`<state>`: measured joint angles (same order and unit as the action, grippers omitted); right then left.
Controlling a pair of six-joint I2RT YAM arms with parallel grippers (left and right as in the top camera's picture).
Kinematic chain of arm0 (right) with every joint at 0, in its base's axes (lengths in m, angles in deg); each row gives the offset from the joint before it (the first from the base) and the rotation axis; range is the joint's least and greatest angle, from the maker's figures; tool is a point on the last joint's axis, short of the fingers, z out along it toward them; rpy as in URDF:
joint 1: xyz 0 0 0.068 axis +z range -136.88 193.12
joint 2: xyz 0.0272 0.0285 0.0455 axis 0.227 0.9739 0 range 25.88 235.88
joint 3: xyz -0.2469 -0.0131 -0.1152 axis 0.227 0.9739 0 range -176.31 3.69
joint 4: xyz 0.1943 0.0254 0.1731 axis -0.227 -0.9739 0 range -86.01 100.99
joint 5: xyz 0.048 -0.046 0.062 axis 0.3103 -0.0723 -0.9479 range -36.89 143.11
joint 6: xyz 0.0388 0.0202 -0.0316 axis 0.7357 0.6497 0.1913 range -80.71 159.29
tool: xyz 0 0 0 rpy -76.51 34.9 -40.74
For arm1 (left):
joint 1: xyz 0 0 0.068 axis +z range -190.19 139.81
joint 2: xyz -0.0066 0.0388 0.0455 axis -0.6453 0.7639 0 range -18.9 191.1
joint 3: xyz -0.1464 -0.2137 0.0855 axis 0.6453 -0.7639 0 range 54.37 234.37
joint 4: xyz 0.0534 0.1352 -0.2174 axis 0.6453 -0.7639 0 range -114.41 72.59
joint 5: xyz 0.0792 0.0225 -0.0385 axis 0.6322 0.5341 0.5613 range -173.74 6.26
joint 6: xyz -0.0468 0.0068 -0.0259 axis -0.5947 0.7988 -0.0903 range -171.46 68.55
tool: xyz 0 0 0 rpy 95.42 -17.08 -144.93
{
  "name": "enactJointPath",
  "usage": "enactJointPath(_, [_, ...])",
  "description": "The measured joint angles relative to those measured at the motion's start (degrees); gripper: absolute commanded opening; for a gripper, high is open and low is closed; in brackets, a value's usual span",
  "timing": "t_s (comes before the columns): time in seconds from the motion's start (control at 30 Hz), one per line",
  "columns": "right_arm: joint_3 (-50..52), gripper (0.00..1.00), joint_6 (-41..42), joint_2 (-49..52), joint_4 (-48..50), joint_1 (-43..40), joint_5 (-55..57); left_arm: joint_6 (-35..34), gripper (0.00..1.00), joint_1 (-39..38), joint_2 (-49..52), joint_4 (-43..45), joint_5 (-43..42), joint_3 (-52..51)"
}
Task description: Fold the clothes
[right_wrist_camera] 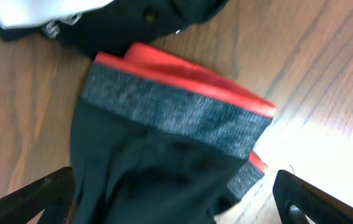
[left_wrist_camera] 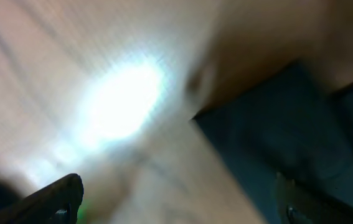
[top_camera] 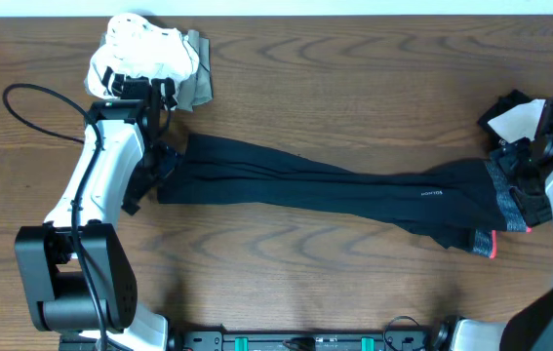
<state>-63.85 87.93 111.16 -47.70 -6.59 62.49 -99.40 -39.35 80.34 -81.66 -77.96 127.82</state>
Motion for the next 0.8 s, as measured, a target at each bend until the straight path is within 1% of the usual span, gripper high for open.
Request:
enactJointPath(0.13, [0.0, 0.99, -3.6, -2.6, -1.5, 0.0, -4.9, 0.1, 0.98, 0.0, 0.0, -2.1, -4.3, -0.1])
enactJointPath(0.33, [0.0, 0.99, -6.1, -3.4, -6.1, 0.2, -9.9, 0.2, 0.98, 0.0, 0.0, -0.8, -14.3, -3.4])
enactJointPath(0.5, [0.0, 0.99, -6.9, -3.4, -8.2, 0.2, -13.1, -1.3, 0.98, 0.0, 0.0, 6.2, -20.9, -8.7])
enactJointPath(0.6, [0.0, 0.99, -7.1, -3.4, -9.6, 0.2, -14.6, -3.3, 0.99, 0.0, 0.0, 9.9, -22.6, -12.1])
enactJointPath(0.67, [0.0, 0.99, -7.4, -3.4, -9.9, 0.2, -15.3, -4.2, 0.98, 0.0, 0.0, 11.7, -23.5, -13.6])
enactJointPath(0.8, [0.0, 0.99, -7.8, -3.4, -10.5, 0.2, -15.8, -5.1, 0.96, 0.0, 0.0, 15.1, -24.1, -14.2])
